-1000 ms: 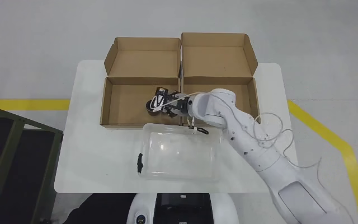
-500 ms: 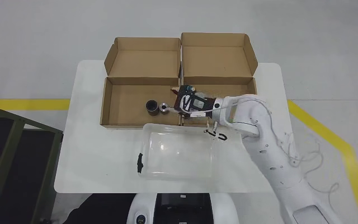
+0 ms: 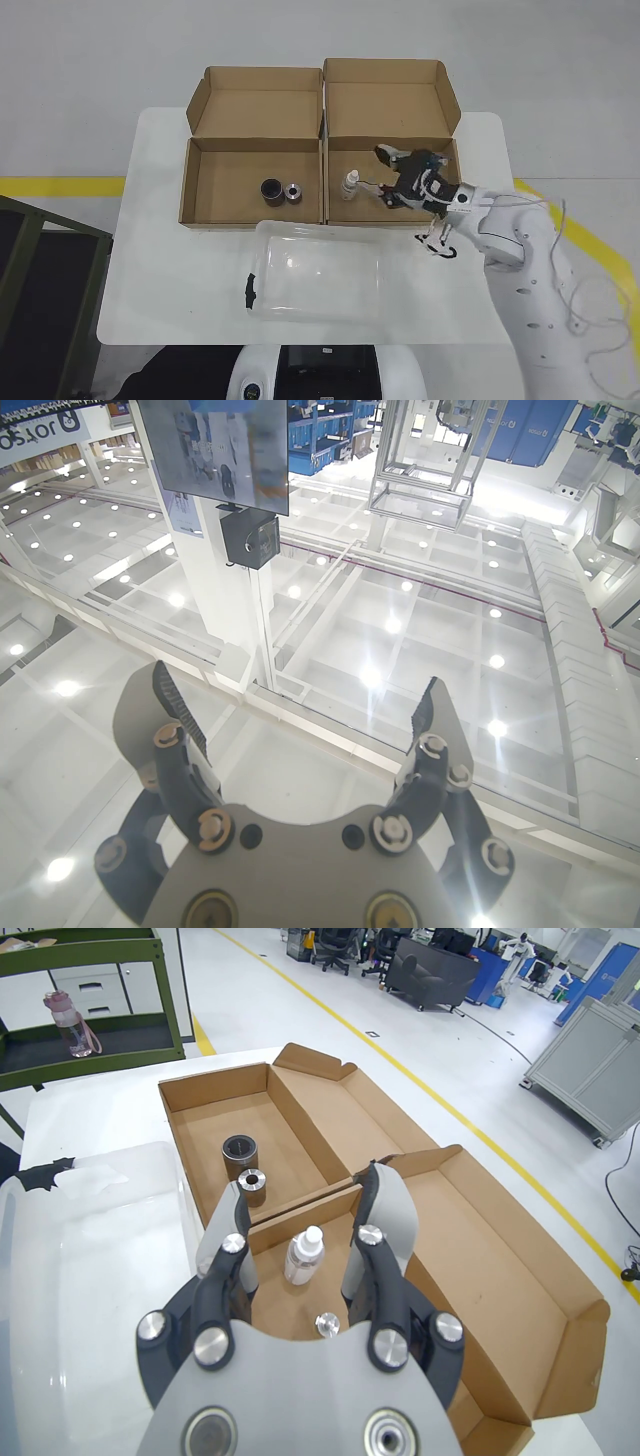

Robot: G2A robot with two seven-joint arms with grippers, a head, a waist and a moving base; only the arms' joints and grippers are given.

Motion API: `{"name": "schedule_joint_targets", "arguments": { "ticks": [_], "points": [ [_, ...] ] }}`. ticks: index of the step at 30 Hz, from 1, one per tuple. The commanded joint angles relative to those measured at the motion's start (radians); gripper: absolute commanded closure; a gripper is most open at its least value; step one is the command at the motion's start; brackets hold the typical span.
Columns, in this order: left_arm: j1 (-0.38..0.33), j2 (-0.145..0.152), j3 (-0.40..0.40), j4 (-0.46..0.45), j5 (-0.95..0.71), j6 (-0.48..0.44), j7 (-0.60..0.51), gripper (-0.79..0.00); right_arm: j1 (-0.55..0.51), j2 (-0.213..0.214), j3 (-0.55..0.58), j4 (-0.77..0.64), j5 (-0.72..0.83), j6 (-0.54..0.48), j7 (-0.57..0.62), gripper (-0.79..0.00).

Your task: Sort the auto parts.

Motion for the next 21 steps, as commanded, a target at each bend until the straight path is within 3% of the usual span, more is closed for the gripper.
{"name": "schedule_joint_targets", "arguments": {
  "ticks": [1,6,21],
  "points": [
    [0.0,0.0,0.0,0.0,0.0,0.0,0.0,-0.785,-0.023,0.006,0.03,0.003,-0.016,-0.003,-0.034,-0.683],
    [0.0,0.0,0.0,0.0,0.0,0.0,0.0,-0.785,-0.089,0.021,0.105,0.009,-0.053,-0.009,-0.124,-0.785],
    [0.0,0.0,0.0,0.0,0.0,0.0,0.0,-0.785,-0.272,0.058,0.291,0.061,-0.097,-0.037,-0.317,-0.785]
  ]
}}
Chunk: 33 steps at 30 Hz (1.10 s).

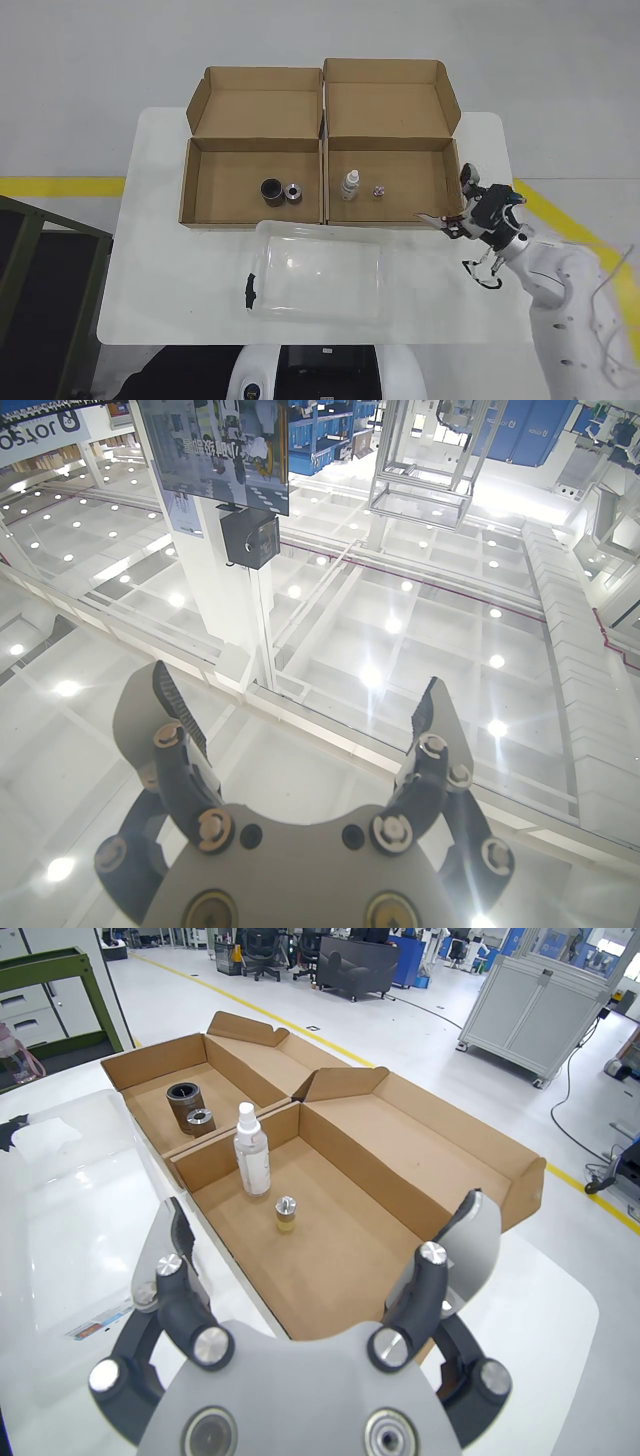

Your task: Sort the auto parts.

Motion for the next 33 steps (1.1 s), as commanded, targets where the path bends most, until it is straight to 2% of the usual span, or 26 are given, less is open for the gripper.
{"name": "schedule_joint_targets", "arguments": {
  "ticks": [1,19,33],
  "points": [
    [0.0,0.0,0.0,0.0,0.0,0.0,0.0,-0.785,-0.016,0.004,0.022,0.005,-0.003,0.006,-0.022,-0.785],
    [0.0,0.0,0.0,0.0,0.0,0.0,0.0,-0.785,-0.249,0.029,0.23,-0.068,-0.057,0.077,-0.243,-0.785],
    [0.0,0.0,0.0,0.0,0.0,0.0,0.0,-0.785,-0.286,0.036,0.267,-0.058,-0.044,0.096,-0.279,-0.785]
  ]
}}
